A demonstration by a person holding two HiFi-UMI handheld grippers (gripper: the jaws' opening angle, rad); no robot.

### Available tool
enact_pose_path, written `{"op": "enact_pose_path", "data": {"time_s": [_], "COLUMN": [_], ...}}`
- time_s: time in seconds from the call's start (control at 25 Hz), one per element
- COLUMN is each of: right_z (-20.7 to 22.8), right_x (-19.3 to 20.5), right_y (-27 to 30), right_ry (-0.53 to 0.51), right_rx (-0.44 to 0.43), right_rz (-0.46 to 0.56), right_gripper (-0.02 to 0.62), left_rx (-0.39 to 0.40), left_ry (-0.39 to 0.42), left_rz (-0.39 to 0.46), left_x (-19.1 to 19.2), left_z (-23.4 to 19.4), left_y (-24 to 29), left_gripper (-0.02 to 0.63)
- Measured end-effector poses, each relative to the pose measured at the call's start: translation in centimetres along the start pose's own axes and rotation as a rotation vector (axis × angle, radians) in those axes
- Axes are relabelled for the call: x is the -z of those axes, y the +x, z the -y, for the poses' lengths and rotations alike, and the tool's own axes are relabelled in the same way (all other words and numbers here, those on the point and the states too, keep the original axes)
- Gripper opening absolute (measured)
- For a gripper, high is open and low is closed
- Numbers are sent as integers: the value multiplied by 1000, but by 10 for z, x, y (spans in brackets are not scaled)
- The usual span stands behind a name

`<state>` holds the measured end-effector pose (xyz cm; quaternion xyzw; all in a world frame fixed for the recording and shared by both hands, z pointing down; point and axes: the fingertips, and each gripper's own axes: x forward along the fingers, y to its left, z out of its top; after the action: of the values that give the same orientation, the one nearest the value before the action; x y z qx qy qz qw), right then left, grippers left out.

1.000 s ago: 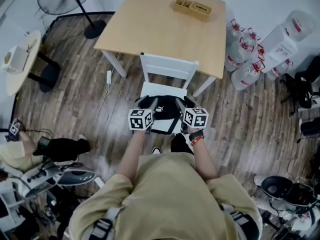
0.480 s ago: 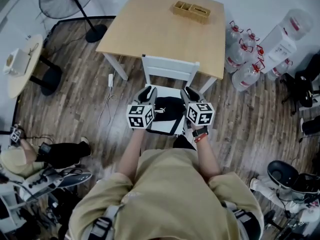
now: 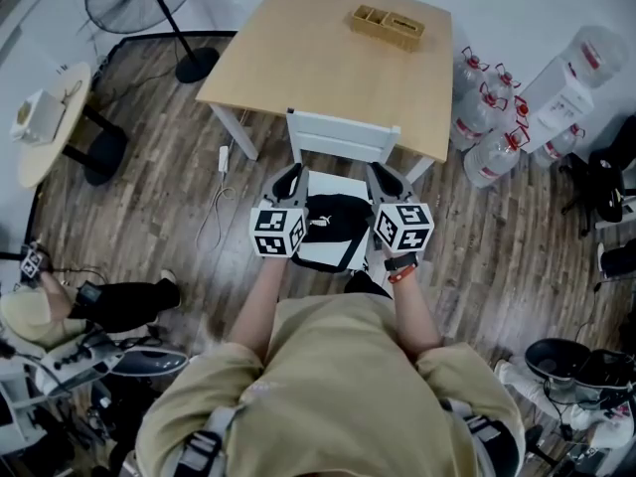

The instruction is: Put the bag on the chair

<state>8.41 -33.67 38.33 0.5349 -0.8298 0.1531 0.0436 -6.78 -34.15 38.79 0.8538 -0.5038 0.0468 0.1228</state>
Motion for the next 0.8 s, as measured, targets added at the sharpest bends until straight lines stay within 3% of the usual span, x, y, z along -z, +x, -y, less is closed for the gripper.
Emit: {"op": "enact_pose_path", "data": {"time_s": [0.8], "right_z": [15], "right_x": [-1], "right_y": [-11], "right_ry": [-5], "right_rx": [22], "right_rz": [-3], "right_gripper": [29], "left_rx": [31], "left_ry": [-17], "left_rz": [33], "left_x": [-6], "left_z": [17], "left_y": [12], "left_gripper": [21]}}
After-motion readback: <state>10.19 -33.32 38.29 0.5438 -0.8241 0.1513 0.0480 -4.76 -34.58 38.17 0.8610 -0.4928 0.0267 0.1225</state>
